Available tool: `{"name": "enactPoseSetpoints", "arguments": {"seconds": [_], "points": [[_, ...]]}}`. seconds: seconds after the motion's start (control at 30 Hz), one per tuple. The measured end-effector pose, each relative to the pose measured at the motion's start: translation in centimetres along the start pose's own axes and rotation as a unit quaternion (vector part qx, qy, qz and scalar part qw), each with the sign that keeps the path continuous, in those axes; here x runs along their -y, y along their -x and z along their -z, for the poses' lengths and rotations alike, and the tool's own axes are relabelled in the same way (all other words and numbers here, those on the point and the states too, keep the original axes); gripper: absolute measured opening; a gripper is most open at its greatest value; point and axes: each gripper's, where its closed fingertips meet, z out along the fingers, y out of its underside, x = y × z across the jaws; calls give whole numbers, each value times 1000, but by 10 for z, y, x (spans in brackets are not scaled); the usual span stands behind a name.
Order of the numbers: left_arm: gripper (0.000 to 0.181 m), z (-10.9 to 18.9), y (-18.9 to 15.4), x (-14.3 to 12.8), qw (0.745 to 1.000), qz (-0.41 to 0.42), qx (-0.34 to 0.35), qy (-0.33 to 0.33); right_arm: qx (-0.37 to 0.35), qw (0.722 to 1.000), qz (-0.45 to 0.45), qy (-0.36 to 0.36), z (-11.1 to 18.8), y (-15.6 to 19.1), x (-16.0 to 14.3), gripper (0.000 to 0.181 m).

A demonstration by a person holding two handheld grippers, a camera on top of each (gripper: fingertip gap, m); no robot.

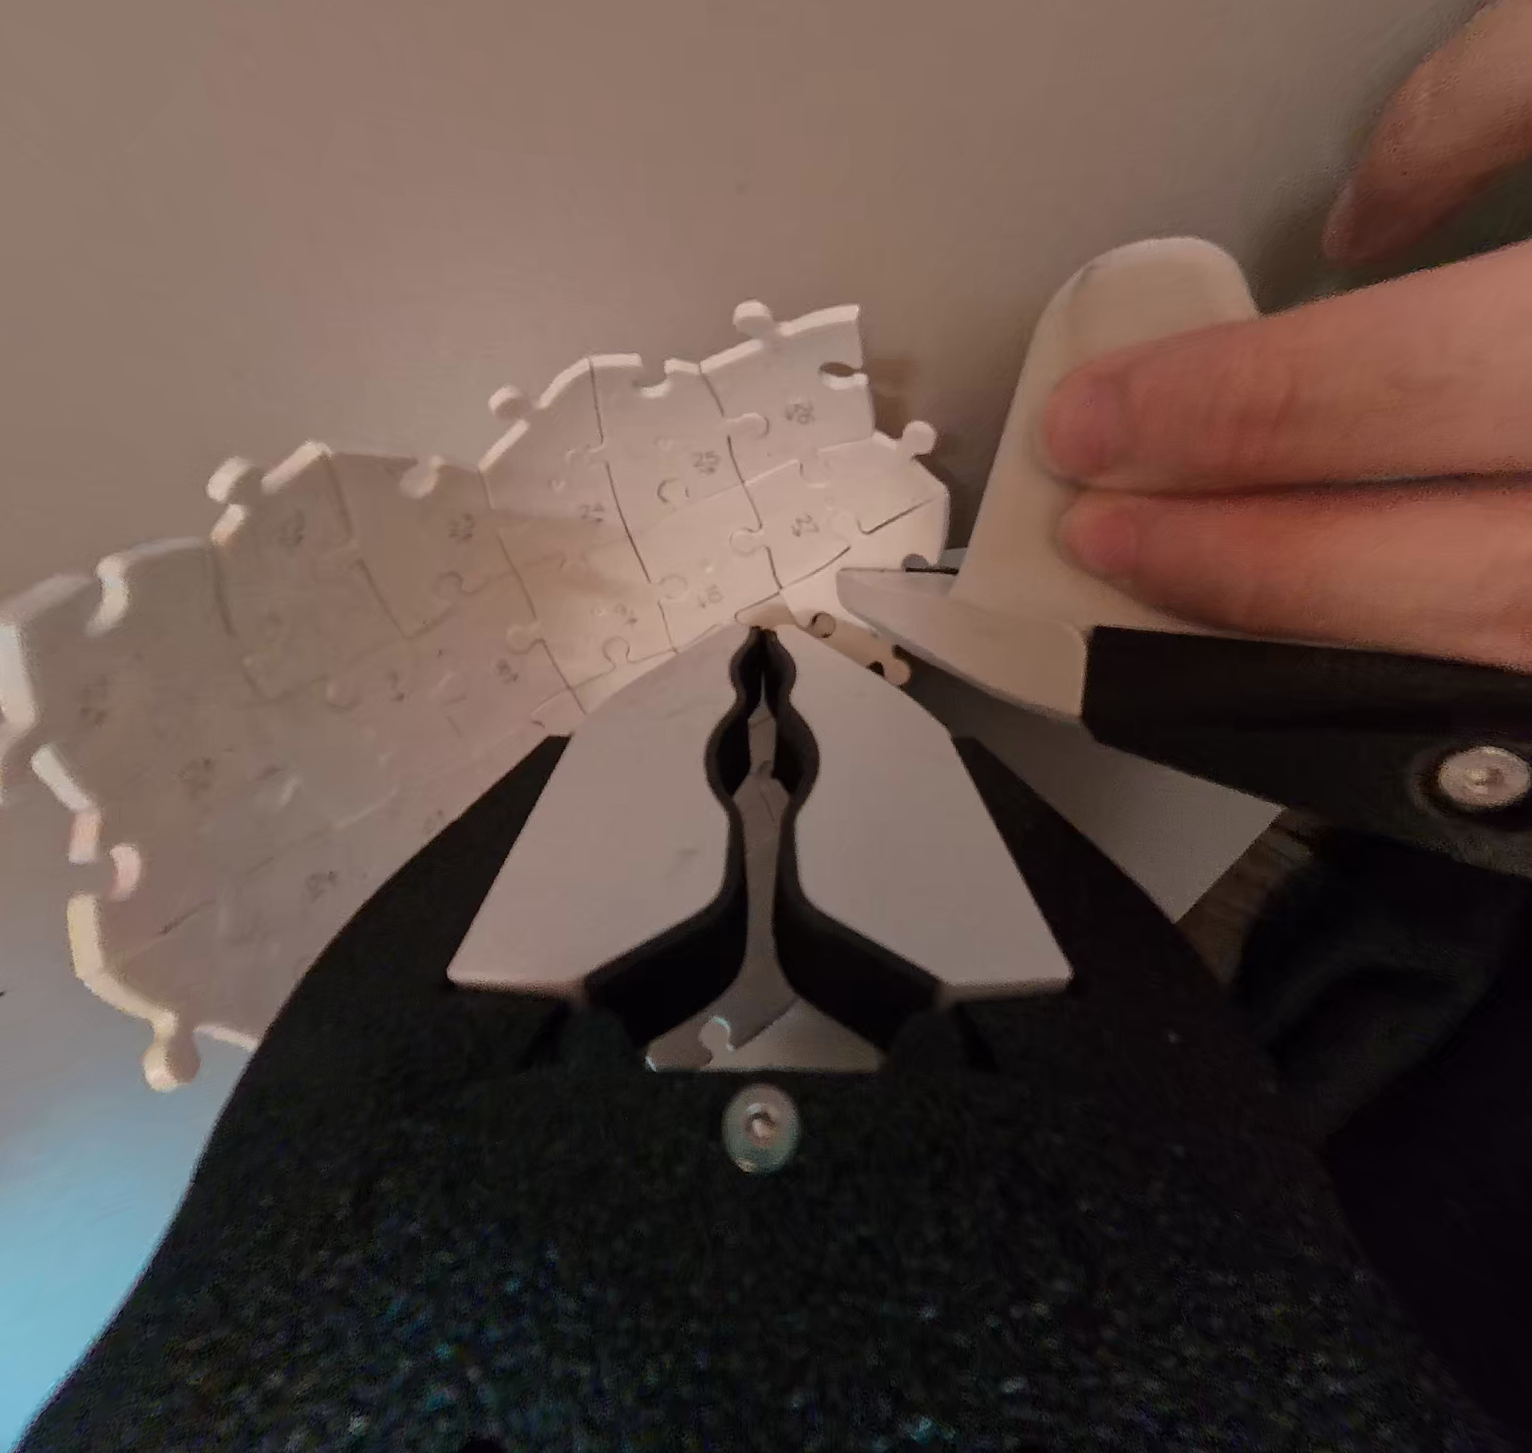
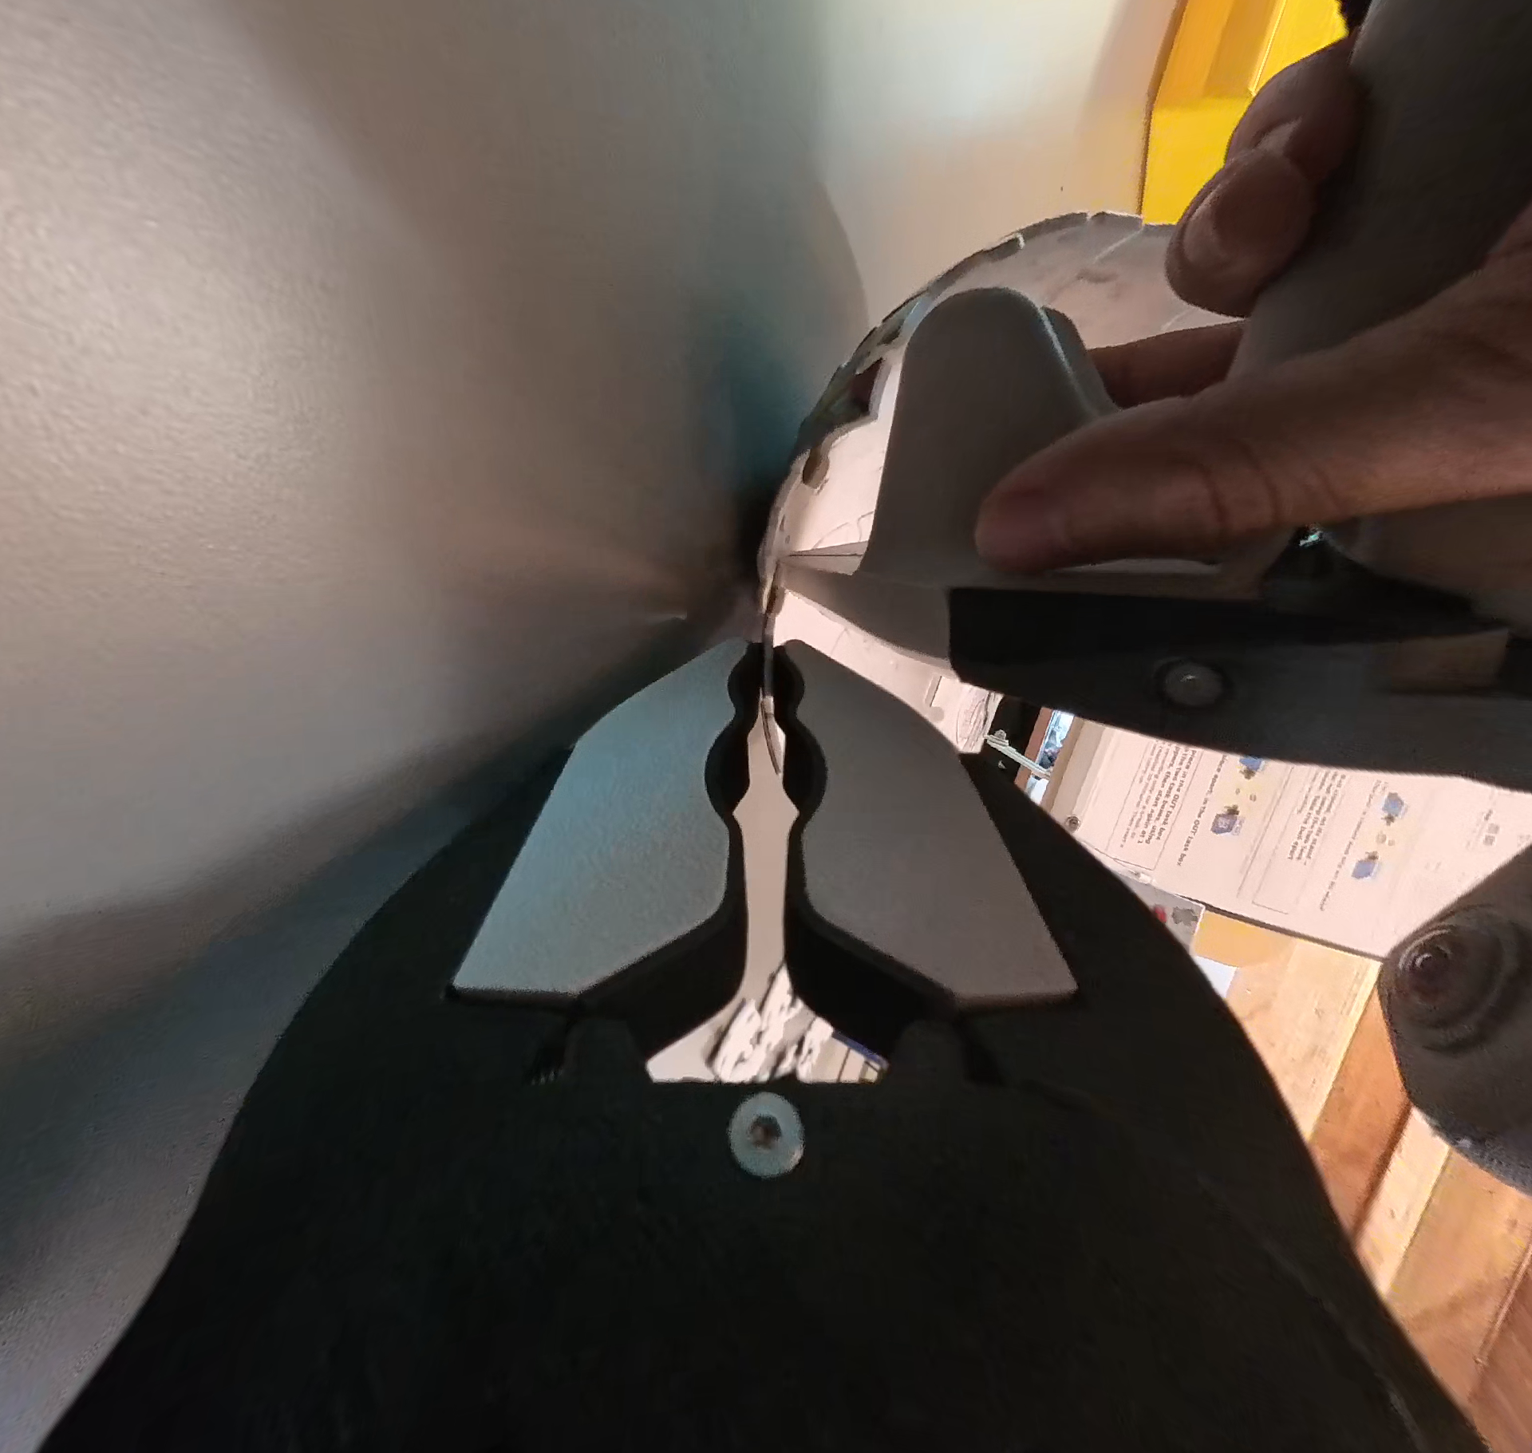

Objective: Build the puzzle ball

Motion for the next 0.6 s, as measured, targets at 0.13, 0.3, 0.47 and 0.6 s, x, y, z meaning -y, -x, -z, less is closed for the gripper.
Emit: {"name": "enactPoseSetpoints", "arguments": {"seconds": [0.13,0.3,0.47,0.6], "points": [[0,0,0,0,1000,-7,8,0,-7,1000,14,5,-1,0,0,3],[0,0,-1,1,1000,-21,20,-3,-18,999,30,10,-1,-1,-2,3],[0,4,-3,3,999,-25,31,-20,-23,999,38,21,-2,-2,-5,3],[0,24,-2,7,997,-24,46,-54,-25,999,40,22,-3,-3,-5,3]]}}
